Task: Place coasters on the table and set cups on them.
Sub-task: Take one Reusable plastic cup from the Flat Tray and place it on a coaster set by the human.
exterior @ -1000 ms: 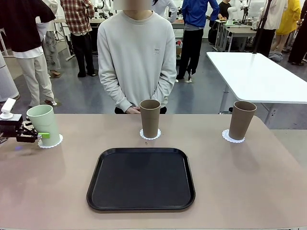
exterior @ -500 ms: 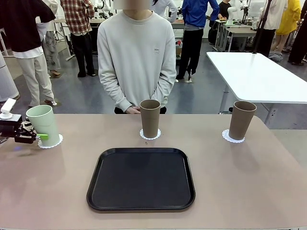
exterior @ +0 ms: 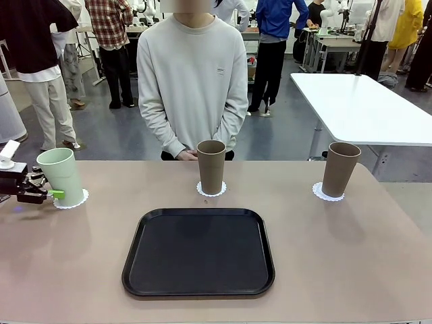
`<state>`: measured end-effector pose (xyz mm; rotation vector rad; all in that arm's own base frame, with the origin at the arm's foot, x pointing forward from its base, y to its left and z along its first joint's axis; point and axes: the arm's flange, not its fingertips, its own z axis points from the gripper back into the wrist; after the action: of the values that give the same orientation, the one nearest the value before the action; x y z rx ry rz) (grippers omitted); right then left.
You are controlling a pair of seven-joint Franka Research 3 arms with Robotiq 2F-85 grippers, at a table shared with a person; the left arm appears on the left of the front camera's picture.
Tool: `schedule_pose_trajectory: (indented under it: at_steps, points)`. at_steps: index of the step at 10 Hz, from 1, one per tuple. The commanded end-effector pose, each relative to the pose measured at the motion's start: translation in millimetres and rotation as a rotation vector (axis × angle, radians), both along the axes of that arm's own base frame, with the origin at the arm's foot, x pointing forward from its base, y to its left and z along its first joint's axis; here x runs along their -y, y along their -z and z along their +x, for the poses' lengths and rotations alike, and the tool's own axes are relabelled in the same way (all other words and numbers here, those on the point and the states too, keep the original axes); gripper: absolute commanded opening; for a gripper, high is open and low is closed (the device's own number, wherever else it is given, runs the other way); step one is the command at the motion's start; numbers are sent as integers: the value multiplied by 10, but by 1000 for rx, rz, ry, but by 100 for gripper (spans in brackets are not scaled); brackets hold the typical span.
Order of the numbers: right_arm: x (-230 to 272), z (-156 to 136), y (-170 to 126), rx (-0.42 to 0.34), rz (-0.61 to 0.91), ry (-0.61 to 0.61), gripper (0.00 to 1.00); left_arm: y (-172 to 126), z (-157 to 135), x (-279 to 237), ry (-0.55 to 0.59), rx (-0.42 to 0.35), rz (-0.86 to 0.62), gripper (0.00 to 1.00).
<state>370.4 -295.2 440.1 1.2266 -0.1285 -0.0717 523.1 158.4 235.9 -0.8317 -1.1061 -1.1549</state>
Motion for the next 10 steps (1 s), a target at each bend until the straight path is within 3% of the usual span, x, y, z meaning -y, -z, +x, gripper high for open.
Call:
schedule_pose_trajectory:
  at_steps: [1,10]
  points:
    - [-8,0,-6,-1,1,1,100,-4,53,-127,-28,0,13,100]
    - [-8,0,-6,-1,1,1,100,-110,-196,-652,-38,-58,130,100]
